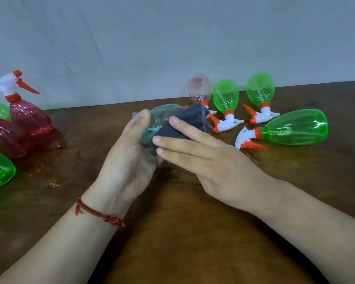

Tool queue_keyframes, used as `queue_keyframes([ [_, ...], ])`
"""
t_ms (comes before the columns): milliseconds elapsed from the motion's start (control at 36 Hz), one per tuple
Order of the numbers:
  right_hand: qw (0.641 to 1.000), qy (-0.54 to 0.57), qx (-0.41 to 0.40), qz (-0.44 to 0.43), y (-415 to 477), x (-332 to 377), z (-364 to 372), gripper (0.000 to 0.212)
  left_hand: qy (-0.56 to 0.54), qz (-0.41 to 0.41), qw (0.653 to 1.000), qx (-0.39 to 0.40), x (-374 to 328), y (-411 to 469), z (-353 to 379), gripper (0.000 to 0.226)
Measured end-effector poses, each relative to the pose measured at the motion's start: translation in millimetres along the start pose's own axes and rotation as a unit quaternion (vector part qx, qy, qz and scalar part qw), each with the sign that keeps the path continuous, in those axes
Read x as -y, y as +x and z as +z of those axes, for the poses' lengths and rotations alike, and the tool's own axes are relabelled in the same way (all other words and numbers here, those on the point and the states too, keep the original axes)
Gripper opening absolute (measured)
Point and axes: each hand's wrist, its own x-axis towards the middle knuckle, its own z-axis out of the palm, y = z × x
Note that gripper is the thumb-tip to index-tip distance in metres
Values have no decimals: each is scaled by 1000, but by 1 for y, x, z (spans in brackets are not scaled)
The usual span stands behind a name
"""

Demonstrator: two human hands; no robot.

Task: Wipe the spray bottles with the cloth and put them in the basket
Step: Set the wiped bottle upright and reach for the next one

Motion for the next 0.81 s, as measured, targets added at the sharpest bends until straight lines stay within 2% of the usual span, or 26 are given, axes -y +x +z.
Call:
queue_keyframes([
  [139,988,97,-81,87,0,3,-4,55,7,50,999,-5,3,-3,8,57],
  [250,959,106,-214,152,1,4,-2,50,-13,81,997,-15,4,-4,12,63],
  [306,943,103,-255,188,1,2,-2,47,-16,90,996,-18,4,-5,13,64],
  [444,947,137,-229,180,-1,2,5,41,-7,99,994,-40,6,-3,9,65],
  [528,947,133,-245,160,-1,1,3,37,-5,83,996,-38,8,-4,12,61],
  [667,902,202,-303,234,-1,-11,-8,33,-15,86,996,-29,8,-6,18,60],
  [806,899,250,-259,249,-2,-6,6,31,-24,117,991,-62,6,-7,16,59],
])
